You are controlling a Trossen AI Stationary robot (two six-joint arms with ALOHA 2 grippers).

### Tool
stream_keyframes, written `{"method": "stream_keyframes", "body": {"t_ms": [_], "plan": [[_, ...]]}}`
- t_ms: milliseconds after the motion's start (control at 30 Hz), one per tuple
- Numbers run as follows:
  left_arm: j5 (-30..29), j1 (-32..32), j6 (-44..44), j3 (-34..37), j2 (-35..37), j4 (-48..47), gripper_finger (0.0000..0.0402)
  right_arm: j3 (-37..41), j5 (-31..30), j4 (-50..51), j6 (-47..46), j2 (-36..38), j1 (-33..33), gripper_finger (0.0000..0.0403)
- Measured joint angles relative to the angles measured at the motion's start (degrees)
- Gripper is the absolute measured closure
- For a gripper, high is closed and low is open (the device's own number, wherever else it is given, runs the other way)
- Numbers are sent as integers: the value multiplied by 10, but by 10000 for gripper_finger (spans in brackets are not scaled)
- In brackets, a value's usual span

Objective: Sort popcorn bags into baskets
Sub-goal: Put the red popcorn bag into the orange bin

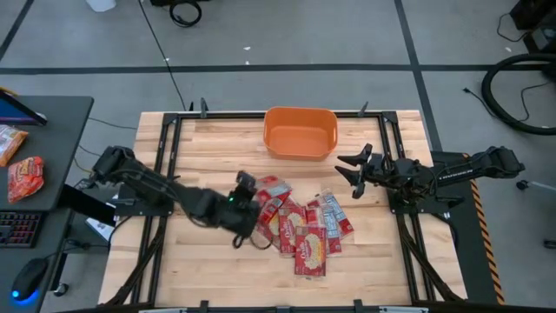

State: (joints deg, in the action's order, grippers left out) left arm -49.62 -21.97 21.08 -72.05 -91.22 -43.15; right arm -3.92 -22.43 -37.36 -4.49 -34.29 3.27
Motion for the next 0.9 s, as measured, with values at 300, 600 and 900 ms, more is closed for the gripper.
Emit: {"method": "stream_keyframes", "body": {"t_ms": [300, 600, 900], "plan": [[64, 136, 302, -3, -1, 259, 390, 0, -4, -21, 15, -2, 0, 223], [229, 285, 493, -4, -29, 387, 391, 0, -4, -23, 20, -2, 0, 223], [338, 383, 670, -3, -128, 532, 391, 0, -2, -31, 32, -2, 0, 223]]}}
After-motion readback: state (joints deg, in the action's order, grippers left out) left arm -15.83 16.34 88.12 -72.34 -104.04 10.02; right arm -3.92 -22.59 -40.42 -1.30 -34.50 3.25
